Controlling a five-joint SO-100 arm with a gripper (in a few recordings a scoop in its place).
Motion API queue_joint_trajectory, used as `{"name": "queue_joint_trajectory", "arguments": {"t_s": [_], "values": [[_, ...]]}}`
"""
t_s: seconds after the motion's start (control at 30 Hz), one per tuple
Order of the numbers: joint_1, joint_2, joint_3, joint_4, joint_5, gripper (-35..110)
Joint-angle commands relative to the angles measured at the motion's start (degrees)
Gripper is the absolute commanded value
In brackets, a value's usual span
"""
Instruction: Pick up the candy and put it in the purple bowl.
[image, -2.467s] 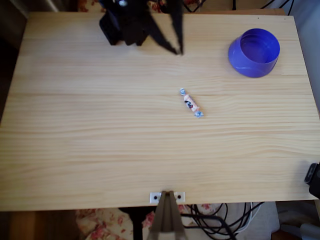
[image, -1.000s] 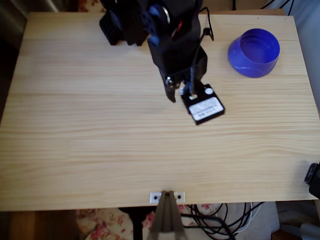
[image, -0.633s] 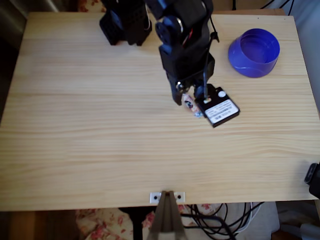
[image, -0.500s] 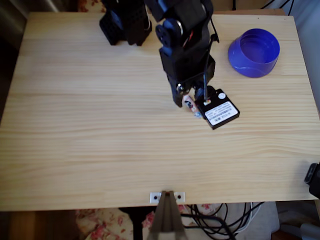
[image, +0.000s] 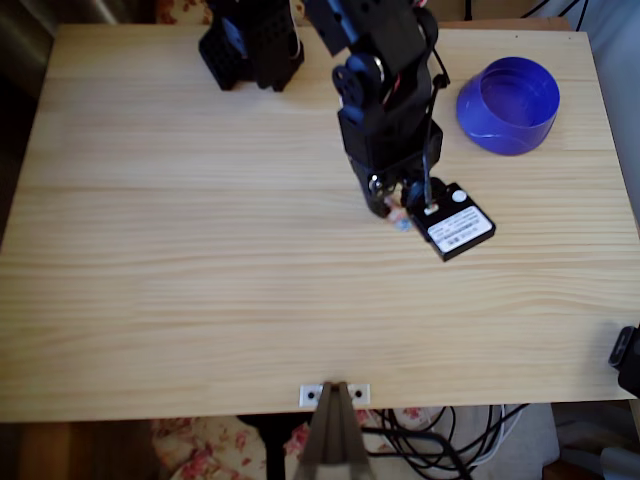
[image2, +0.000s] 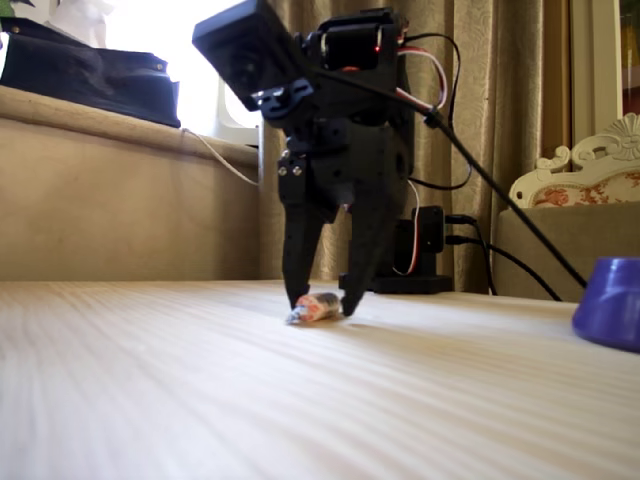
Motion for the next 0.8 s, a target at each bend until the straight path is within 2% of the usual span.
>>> {"name": "queue_joint_trajectory", "arguments": {"t_s": [0.0,0.2,0.47,0.6,0.77], "values": [[-1.05,1.41,-0.70,0.88,1.32,0],[-1.23,10.63,-2.90,8.26,3.60,0],[-8.53,19.86,-20.74,28.12,6.42,0],[-14.68,20.21,-25.49,29.44,9.67,0],[-21.36,17.23,-27.60,26.10,11.78,0]]}}
